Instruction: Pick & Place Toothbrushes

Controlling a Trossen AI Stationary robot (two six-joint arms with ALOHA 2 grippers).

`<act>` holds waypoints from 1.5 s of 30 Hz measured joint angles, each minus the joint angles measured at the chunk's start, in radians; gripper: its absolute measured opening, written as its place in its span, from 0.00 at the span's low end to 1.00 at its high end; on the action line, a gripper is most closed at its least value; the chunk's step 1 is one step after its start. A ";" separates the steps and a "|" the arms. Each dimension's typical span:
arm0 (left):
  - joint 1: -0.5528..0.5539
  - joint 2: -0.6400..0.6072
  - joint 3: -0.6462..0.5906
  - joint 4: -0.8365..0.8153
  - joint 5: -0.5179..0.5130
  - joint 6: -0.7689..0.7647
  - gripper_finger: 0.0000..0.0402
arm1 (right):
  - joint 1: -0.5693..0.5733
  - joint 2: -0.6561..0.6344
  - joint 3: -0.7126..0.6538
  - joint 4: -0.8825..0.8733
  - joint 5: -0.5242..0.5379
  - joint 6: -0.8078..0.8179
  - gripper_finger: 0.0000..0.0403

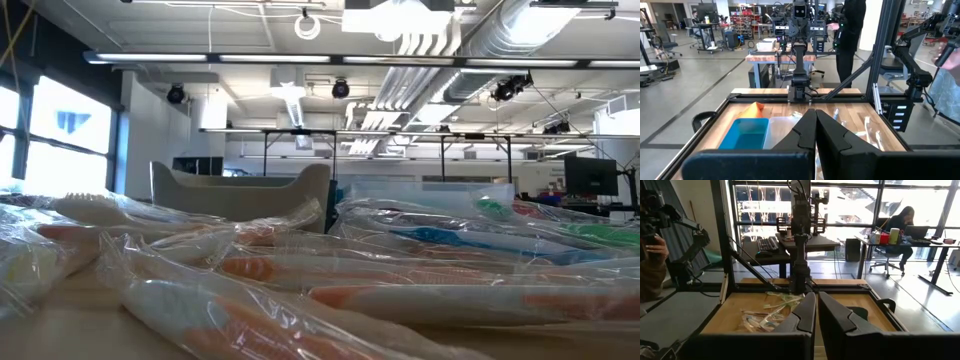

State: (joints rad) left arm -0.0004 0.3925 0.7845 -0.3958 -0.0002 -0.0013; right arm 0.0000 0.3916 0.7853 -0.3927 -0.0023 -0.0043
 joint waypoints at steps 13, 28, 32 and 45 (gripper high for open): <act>0.000 0.000 0.000 0.000 0.000 0.000 0.00 | 0.000 0.000 0.000 0.000 0.000 0.000 0.03; 0.000 0.000 0.000 0.000 0.000 -0.004 0.00 | 0.000 0.000 0.000 0.000 0.000 0.000 0.03; 0.000 0.000 0.000 0.000 0.000 -0.004 0.00 | 0.000 0.000 0.000 0.000 0.000 0.000 0.03; 0.000 0.000 0.000 -0.016 0.000 0.020 0.00 | 0.000 0.000 0.000 0.006 0.000 0.000 0.03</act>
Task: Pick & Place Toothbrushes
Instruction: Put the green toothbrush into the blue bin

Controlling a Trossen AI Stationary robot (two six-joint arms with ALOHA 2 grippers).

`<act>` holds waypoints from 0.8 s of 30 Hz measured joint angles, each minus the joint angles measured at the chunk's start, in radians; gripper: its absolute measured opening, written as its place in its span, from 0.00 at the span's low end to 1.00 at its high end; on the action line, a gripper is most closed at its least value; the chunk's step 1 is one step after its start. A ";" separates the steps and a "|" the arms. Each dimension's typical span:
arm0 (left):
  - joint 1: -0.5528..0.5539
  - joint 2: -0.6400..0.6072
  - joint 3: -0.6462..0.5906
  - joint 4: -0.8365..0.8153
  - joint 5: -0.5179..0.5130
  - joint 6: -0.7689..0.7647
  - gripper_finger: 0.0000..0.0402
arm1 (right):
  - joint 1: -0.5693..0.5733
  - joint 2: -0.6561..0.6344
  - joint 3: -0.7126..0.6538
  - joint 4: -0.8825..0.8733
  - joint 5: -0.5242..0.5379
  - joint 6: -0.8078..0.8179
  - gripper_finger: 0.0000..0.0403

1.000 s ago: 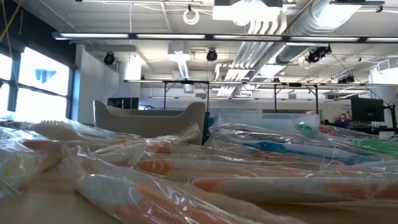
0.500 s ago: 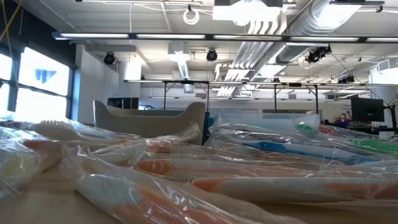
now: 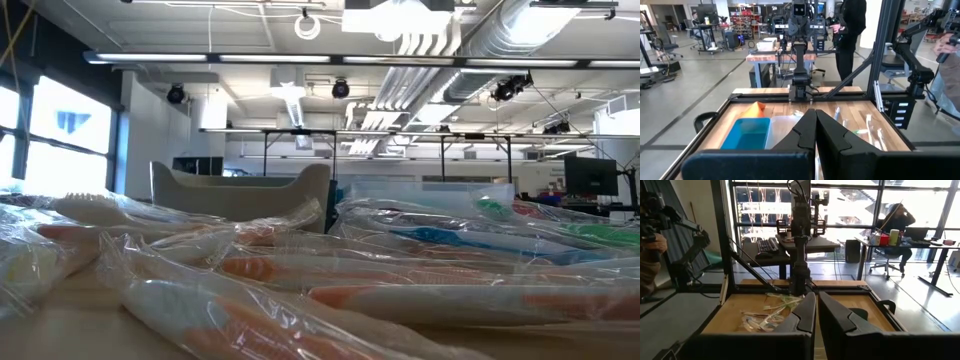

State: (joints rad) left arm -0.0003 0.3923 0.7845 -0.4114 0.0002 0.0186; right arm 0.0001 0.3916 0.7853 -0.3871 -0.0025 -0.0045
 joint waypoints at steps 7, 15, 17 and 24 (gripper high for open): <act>0.000 0.000 0.000 -0.026 0.000 0.004 0.00 | 0.000 0.000 0.000 -0.009 0.000 0.007 0.03; 0.000 -0.005 0.000 -0.027 0.000 0.000 0.00 | 0.000 0.000 0.000 -0.006 0.000 0.007 0.03; 0.000 -0.005 0.000 -0.036 0.000 0.000 0.00 | 0.000 0.000 0.000 -0.005 0.000 0.007 0.03; 0.000 -0.005 -0.001 -0.042 0.020 0.001 0.00 | 0.000 0.000 0.000 -0.019 0.000 0.035 0.03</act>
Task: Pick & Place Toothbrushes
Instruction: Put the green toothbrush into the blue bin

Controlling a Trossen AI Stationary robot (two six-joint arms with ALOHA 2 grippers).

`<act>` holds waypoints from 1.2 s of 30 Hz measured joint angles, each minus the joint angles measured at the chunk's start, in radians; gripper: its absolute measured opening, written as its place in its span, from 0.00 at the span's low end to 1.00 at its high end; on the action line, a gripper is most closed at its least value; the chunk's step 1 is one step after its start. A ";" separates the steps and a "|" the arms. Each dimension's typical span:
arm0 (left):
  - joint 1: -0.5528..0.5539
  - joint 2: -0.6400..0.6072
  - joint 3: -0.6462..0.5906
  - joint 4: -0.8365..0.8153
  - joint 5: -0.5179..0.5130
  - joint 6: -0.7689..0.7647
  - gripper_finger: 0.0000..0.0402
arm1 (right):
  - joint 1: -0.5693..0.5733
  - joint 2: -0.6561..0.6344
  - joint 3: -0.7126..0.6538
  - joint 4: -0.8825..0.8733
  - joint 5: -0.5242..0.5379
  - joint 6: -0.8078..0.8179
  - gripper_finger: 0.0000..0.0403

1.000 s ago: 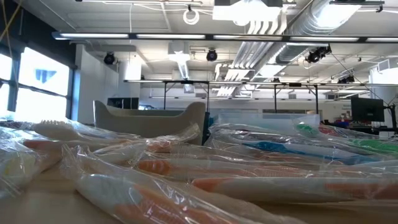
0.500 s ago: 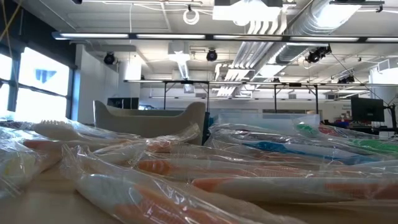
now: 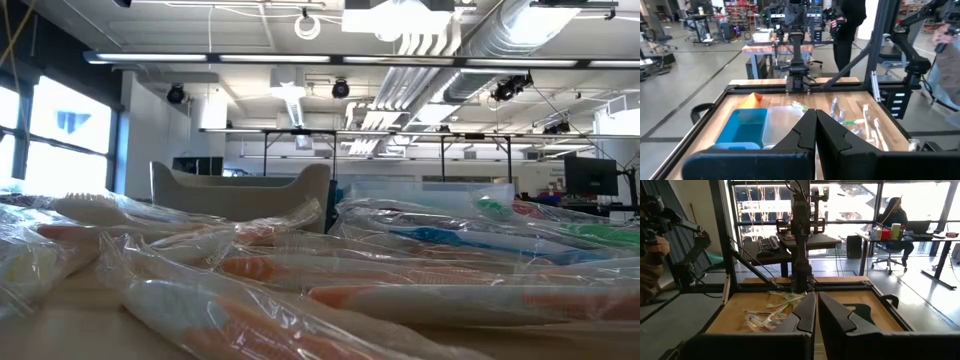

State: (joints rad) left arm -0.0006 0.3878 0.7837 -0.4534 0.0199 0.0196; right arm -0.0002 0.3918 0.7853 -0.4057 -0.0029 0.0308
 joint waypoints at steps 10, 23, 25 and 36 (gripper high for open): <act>0.000 0.000 -0.102 0.089 0.000 0.014 0.00 | 0.000 0.000 -0.030 -0.006 -0.006 0.002 0.01; 0.000 -0.001 -0.220 0.228 0.000 0.040 0.00 | 0.000 -0.001 -0.191 0.167 -0.034 0.052 0.01; 0.000 0.000 -0.234 0.239 0.000 0.040 0.00 | 0.000 0.000 -0.205 0.181 -0.049 0.052 0.01; 0.000 -0.007 -0.328 0.349 0.019 0.084 0.00 | 0.000 -0.001 -0.284 0.268 -0.052 0.052 0.01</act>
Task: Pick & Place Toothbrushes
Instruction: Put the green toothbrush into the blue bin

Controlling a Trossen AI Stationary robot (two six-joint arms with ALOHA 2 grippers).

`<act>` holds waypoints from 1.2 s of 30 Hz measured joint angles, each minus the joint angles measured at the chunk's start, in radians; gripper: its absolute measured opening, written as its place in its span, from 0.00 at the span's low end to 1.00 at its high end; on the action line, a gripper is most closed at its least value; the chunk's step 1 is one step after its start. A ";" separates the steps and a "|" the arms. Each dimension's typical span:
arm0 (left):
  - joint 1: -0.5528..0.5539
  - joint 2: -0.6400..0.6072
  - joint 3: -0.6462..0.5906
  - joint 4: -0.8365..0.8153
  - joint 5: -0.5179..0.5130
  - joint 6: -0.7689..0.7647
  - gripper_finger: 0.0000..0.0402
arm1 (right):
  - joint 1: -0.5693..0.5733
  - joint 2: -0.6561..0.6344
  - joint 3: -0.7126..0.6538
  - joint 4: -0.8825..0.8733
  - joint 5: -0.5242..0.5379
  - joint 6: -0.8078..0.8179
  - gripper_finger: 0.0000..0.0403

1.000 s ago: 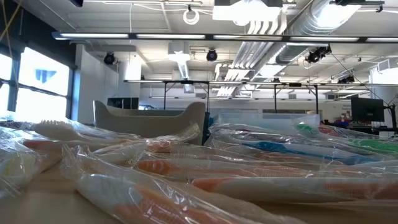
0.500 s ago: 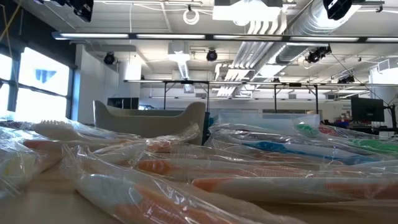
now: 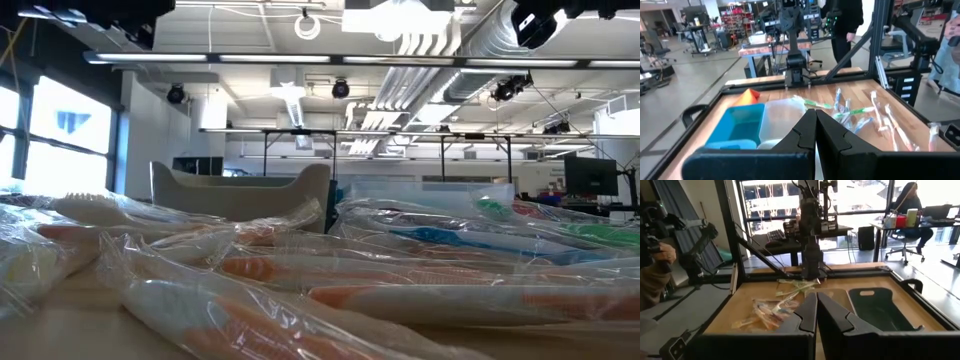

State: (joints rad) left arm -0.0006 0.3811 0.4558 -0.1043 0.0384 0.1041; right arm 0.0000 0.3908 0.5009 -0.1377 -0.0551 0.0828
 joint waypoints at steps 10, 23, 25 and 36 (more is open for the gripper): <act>0.000 -0.002 -0.043 0.028 0.000 -0.006 0.00 | 0.000 0.000 -0.057 0.078 0.001 0.003 0.01; 0.000 -0.007 -0.104 0.054 0.000 -0.004 0.00 | 0.000 0.000 -0.116 0.150 0.004 0.011 0.01; 0.000 -0.007 -0.111 0.056 0.000 -0.004 0.00 | 0.000 0.000 -0.132 0.175 0.004 0.011 0.01; 0.000 -0.007 -0.131 0.060 0.000 -0.005 0.00 | 0.000 0.000 -0.236 0.305 0.004 0.021 0.01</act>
State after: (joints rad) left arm -0.0006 0.3740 0.3252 -0.0448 0.0380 0.0994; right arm 0.0001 0.3911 0.2650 0.1678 -0.0508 0.1037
